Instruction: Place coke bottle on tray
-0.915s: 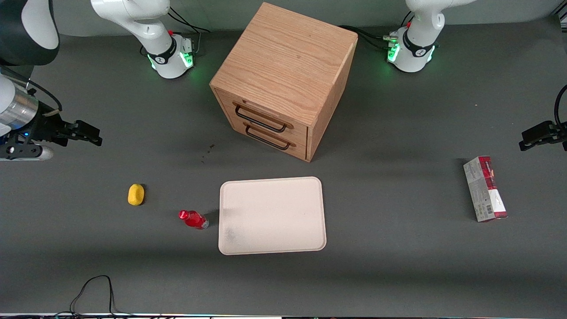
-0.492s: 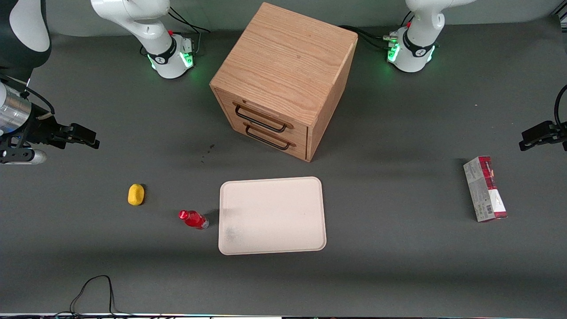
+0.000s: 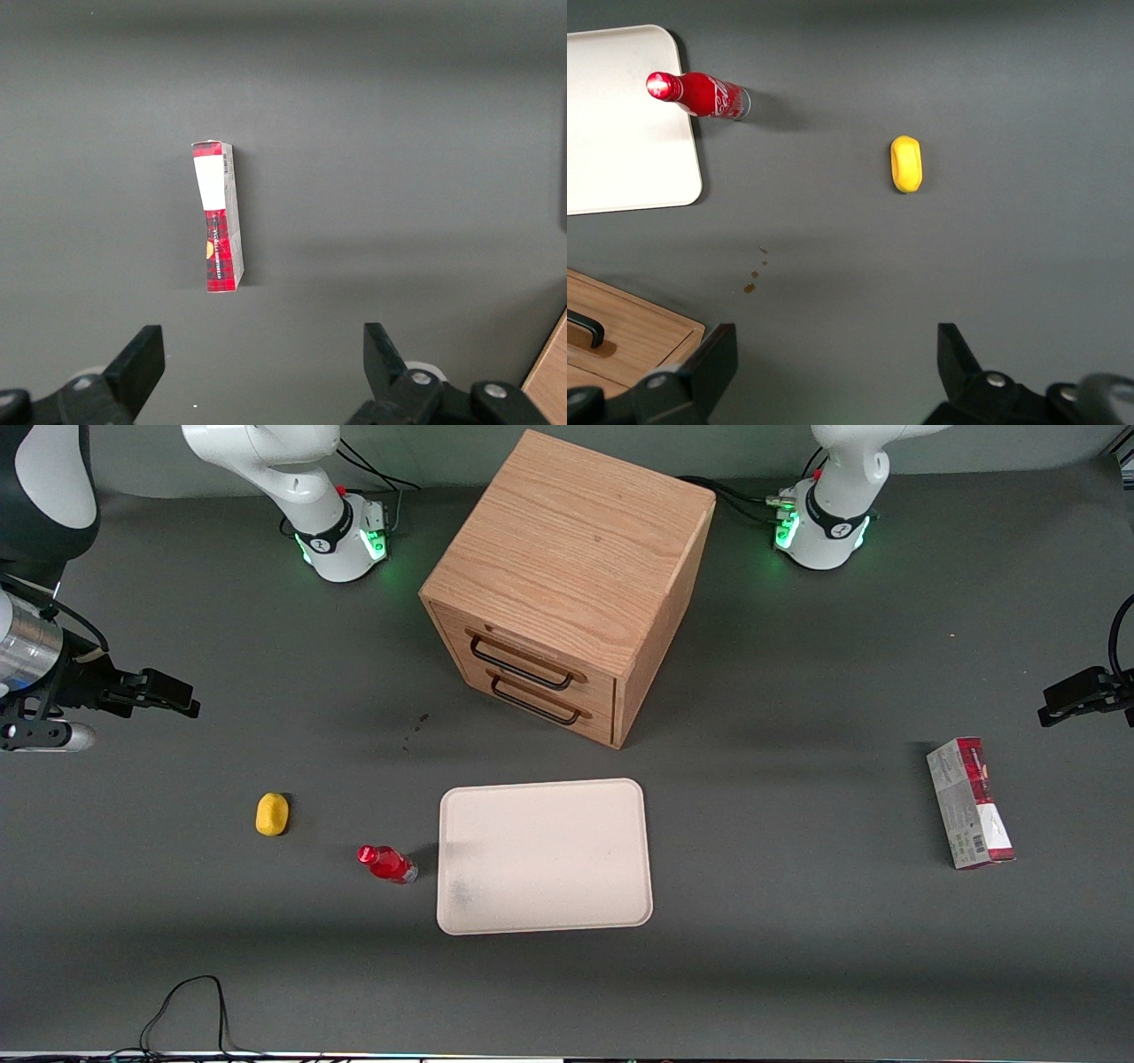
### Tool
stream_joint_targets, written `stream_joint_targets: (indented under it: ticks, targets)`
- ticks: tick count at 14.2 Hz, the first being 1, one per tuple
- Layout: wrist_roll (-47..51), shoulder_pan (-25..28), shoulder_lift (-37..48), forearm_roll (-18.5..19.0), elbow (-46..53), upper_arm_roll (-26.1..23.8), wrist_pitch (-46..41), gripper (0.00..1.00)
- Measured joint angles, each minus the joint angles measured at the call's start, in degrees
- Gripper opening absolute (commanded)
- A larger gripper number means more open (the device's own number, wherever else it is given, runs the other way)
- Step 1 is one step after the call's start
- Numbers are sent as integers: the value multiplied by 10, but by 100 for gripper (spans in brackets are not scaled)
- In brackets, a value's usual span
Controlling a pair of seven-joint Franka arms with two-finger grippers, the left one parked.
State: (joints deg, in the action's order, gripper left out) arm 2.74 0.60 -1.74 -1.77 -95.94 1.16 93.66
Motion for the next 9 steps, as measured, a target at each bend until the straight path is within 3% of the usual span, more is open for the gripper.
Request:
stream_joint_targets:
  ticks: [9]
  targets:
    - [0, 10, -3, 0, 18, -10, -33, 100]
